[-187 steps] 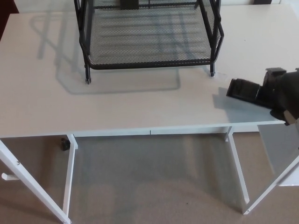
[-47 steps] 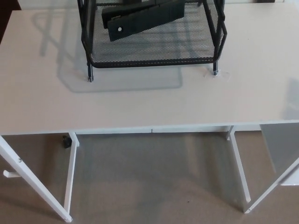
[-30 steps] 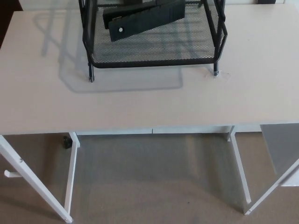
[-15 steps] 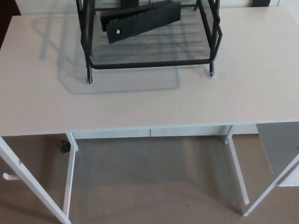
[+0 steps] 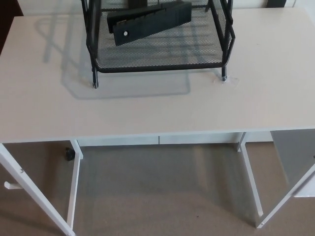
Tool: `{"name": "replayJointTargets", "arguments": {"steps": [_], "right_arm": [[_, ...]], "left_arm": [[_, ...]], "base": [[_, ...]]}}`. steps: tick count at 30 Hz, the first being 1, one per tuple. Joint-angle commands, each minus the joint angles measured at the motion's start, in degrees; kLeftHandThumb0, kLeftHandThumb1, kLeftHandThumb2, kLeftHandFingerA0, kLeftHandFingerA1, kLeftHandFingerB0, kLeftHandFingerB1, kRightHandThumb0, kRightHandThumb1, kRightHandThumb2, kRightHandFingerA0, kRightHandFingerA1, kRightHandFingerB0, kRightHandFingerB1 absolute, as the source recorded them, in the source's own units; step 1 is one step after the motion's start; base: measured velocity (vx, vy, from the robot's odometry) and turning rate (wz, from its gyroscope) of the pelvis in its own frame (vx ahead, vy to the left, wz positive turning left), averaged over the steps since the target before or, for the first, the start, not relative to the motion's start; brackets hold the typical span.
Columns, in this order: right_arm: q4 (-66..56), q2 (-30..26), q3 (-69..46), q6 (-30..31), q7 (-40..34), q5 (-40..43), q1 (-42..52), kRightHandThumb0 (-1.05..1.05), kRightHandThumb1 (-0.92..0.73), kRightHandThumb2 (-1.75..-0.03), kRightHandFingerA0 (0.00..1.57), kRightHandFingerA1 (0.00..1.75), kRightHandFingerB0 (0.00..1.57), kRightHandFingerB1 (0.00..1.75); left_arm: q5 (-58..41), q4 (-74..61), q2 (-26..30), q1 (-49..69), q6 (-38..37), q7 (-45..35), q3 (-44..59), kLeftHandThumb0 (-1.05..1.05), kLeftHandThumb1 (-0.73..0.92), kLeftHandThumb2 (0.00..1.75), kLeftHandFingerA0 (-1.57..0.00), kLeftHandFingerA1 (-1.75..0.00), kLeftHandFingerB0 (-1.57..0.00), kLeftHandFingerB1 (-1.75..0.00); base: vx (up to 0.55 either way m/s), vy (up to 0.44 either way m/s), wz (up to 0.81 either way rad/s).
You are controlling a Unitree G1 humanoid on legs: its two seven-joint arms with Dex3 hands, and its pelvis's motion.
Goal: The robot walks towards a desk on which a file tray is kept in the middle and a stapler is kept to its right. The robot lifts the stapler using its right hand and places it on the file tray.
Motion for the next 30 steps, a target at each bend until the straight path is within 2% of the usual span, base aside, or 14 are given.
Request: {"name": "replayJointTargets", "arguments": {"steps": [1, 6, 9, 10, 11, 14, 16, 17, 18, 20, 23, 24, 29, 30], "right_arm": [[2.72, -1.71, 1.17, -2.03, -2.08, 3.89, -0.91, -0.42, -0.65, -0.59, 0.52, 0.55, 0.36, 0.36], [3.20, -2.43, 2.21, -2.07, -3.66, 5.45, -1.46, -0.41, -0.66, -0.59, 0.51, 0.57, 0.35, 0.37], [2.75, -2.89, 2.98, -3.46, -4.60, 5.91, -1.51, -0.47, -0.51, -0.83, 0.49, 0.64, 0.29, 0.49], [2.63, -2.33, 2.73, -2.26, -5.71, 6.14, -1.72, -0.42, -0.64, -0.58, 0.56, 0.56, 0.37, 0.36], [1.24, -2.52, 2.34, -1.56, -4.74, 7.33, -1.41, -0.41, -0.66, -0.60, 0.50, 0.56, 0.31, 0.36], [1.75, -2.41, 1.60, -1.58, -4.73, 9.42, -1.71, -0.41, -0.64, -0.59, 0.49, 0.55, 0.29, 0.35], [1.43, -2.43, 1.72, -1.11, -5.58, 9.75, -1.71, -0.42, -0.64, -0.61, 0.48, 0.55, 0.28, 0.34], [0.05, -1.50, 1.02, 0.52, -6.78, 10.21, -1.52, -0.40, -0.60, -0.58, 0.51, 0.60, 0.25, 0.32], [-0.46, -1.38, 0.63, 1.80, -6.72, 10.94, -1.53, -0.38, -0.60, -0.58, 0.44, 0.61, 0.18, 0.29], [-5.13, -2.09, 0.74, 7.35, -6.69, 10.76, -0.75, -0.37, -0.58, -0.59, 0.38, 0.57, 0.11, 0.24], [-6.99, -3.55, 2.82, 6.88, -8.36, 8.01, 0.86, -0.39, -0.56, -0.59, 0.20, 0.50, 0.09, 0.21], [-8.31, -3.24, 3.24, 7.14, -9.85, 7.58, 1.42, -0.36, -0.56, -0.57, 0.27, 0.54, 0.06, 0.25], [-11.41, -3.78, 4.40, 7.38, -11.54, 7.89, 3.35, -0.48, -0.62, -0.58, 0.20, 0.47, 0.03, 0.25], [-11.14, -5.87, 4.77, 4.95, -9.09, 8.72, 4.47, -0.65, -0.53, -0.88, 0.08, 0.51, 0.00, 0.18]], "left_arm": [[0.91, -0.30, 1.44, 0.02, -1.72, 0.39, -0.33, -1.05, 0.49, 1.46, -0.85, -1.14, -0.18, -0.81], [0.65, -0.66, 1.62, -0.72, -0.62, 0.45, -0.22, -1.05, 0.50, 1.33, -0.72, -1.06, -0.55, -0.99], [1.14, -0.37, 1.56, -1.53, -0.68, 0.81, -0.49, -1.04, 0.49, 1.45, -0.83, -1.12, -0.16, -0.78], [1.12, -0.35, 1.55, -1.41, -1.13, 0.72, -0.42, -1.04, 0.50, 1.46, -0.83, -1.12, -0.14, -0.79], [1.46, -0.11, 1.38, -1.68, -1.22, 1.13, -0.63, -1.05, 0.52, 1.32, -0.73, -1.06, -0.55, -0.98], [2.10, -0.15, 1.58, -1.79, -1.43, 0.81, -1.19, -1.05, 0.51, 1.34, -0.76, -1.06, -0.58, -0.98], [1.27, -0.37, 1.59, -1.67, -1.16, 0.04, -0.54, -1.05, 0.50, 1.32, -0.71, -1.05, -0.56, -0.98], [2.25, -0.45, 1.79, -1.52, -1.64, 0.34, -1.47, -1.03, 0.50, 1.46, -0.74, -1.07, -0.19, -0.78], [2.24, -0.47, 1.80, -1.52, -1.63, 0.27, -1.48, -1.05, 0.50, 1.32, -0.70, -1.05, -0.55, -0.98], [3.23, -0.51, 2.05, -1.61, -1.48, 0.44, -2.60, -1.05, 0.50, 1.33, -0.71, -1.06, -0.58, -0.98], [1.89, -0.53, 1.68, -0.82, -1.62, -0.08, -1.65, -1.05, 0.47, 1.32, -0.68, -1.07, -0.53, -0.98], [1.83, -0.60, 1.61, -0.39, -1.75, 0.15, -1.59, -1.03, 0.47, 1.43, -0.64, -1.05, -0.10, -0.77], [2.36, -0.62, 1.61, -0.12, -2.41, 0.87, -2.04, -1.04, 0.45, 1.42, -0.87, -1.15, 0.00, -0.76], [2.98, -0.36, 1.54, -0.35, -2.56, 1.95, -2.50, -0.98, 0.48, 1.42, -0.88, -1.14, 0.00, -0.76]], "base": [[0.00, 0.000, 0.00], [0.00, 0.000, 0.00], [0.00, 0.000, 0.00], [0.00, 0.000, 0.00], [0.00, 0.000, 0.00], [0.00, 0.000, 0.00], [0.00, 0.000, 0.00], [0.00, 0.000, 0.00], [0.00, 0.000, 0.00], [0.00, 0.000, 0.00], [0.00, 0.000, 0.00], [0.00, 0.000, 0.00], [0.00, 0.000, 0.00], [0.00, 0.000, 0.00]]}}
